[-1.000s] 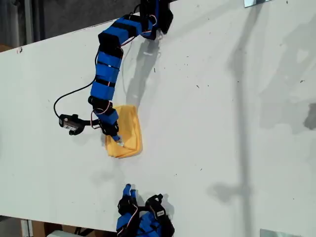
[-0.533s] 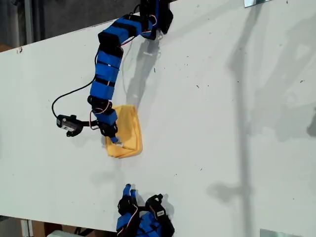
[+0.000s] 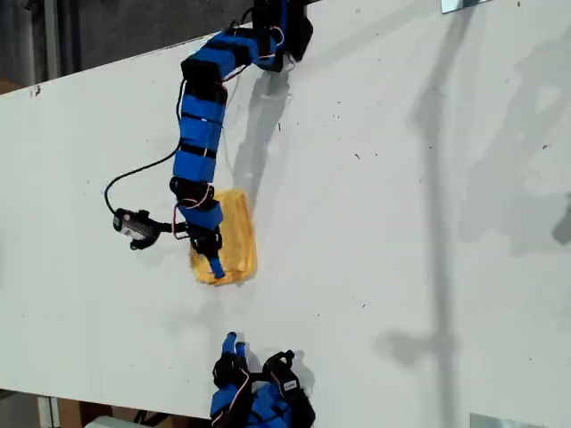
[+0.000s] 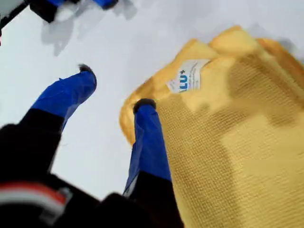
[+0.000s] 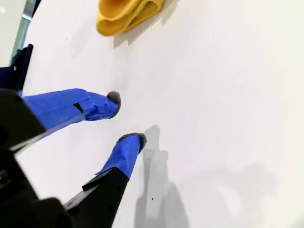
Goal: Grasp corners of a square towel and fold twice.
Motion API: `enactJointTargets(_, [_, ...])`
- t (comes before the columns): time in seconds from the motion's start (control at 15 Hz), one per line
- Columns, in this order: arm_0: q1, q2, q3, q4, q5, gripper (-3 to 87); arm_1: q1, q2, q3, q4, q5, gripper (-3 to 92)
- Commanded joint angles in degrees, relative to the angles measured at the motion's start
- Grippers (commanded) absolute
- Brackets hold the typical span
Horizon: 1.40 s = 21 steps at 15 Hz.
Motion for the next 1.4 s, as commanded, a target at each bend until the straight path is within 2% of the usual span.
enactJointTargets(0.0, [-0.4, 0.4, -0.2, 0.7, 0.4, 11.7, 1.2, 9.9, -2.1, 2.8, -1.3, 21.1])
enactJointTargets(0.13, [-0.4, 0.4, -0.2, 0.7, 0.6, 11.7, 3.2, 28.8, 12.3, 6.9, -3.3, 22.5])
enactJointTargets(0.4, [-0.3, 0.4, -0.2, 0.7, 0.5, 11.6, 5.9, 80.9, 75.0, -4.2, 2.3, 26.6])
enactJointTargets(0.53, [0.0, 0.4, -0.3, 0.7, 0.9, 11.6, 6.1, 105.6, 99.0, -4.2, 8.1, 29.0])
enactJointTargets(0.67, [0.4, 0.4, -0.5, 0.7, 2.9, 11.6, 6.7, 137.5, 109.9, 15.7, 11.3, 31.3])
enactJointTargets(0.73, [1.1, 0.4, -0.8, 0.7, 4.2, 11.6, 6.3, 135.5, 104.9, 22.2, 12.0, 32.6])
enactJointTargets(0.8, [2.4, 0.5, -1.2, 1.0, 5.4, 11.6, 5.6, 137.5, 106.7, 23.3, 12.2, 32.2])
enactJointTargets(0.93, [6.7, 0.5, -1.8, 1.1, 4.1, 11.5, 8.3, 137.4, 109.4, 30.3, 15.5, 14.4])
enactJointTargets(1.13, [8.0, 0.5, 0.2, 0.8, -2.1, 9.3, 12.1, 137.4, 113.4, 39.6, 21.7, 11.8])
enactJointTargets(1.2, [8.1, 0.5, 1.1, 0.4, 0.2, 3.4, 13.2, 137.4, 113.6, 41.7, 22.6, 11.8])
enactJointTargets(1.33, [7.6, 0.5, 1.8, -0.1, 8.5, 2.5, 15.4, 137.4, 113.2, 43.3, 22.6, 11.8])
